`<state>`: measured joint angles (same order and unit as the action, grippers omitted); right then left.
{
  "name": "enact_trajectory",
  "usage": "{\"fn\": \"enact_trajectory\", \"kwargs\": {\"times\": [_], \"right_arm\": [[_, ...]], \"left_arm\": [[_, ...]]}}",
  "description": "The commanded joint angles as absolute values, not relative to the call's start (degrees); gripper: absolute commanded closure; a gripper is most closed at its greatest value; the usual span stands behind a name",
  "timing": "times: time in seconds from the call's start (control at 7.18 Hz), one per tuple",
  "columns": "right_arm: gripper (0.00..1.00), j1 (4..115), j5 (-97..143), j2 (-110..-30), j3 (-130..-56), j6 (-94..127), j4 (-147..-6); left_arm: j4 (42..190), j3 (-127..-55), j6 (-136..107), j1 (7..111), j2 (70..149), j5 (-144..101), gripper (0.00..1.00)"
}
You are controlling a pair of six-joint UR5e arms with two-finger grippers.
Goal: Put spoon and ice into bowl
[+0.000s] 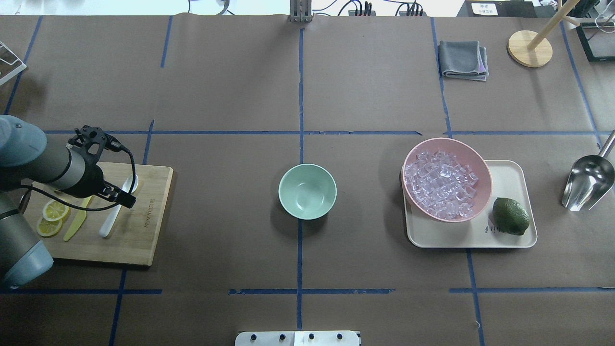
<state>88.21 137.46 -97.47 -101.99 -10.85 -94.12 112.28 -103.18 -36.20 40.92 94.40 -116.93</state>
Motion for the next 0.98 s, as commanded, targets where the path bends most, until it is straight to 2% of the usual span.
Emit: {"fn": "enact_trajectory", "kwargs": {"times": [0.0,0.28,0.56,0.7,0.84], "right_arm": [[0.00,88.2,137.5,-97.5,-102.0,-10.8,-94.1],[0.00,88.1,137.5,-97.5,-102.0,-10.8,-94.1],[0.00,88.1,137.5,-97.5,-102.0,-10.8,-94.1],[0.00,88.0,137.5,-97.5,-102.0,-10.8,-94.1],[0.00,87.9,137.5,-97.5,-101.9,-10.9,-94.1]], "left_arm": [[112.2,-101.9,-36.3,40.0,95.2,-116.3,0.19],[112.2,-102.3,-36.3,40.0,95.0,-116.7,0.52],[112.2,-102.8,-36.3,40.1,94.7,-116.7,0.66],[112.2,-102.6,-36.3,40.1,94.7,-116.6,0.77],[112.3,-102.5,-36.3,40.1,94.7,-116.8,0.94]]}}
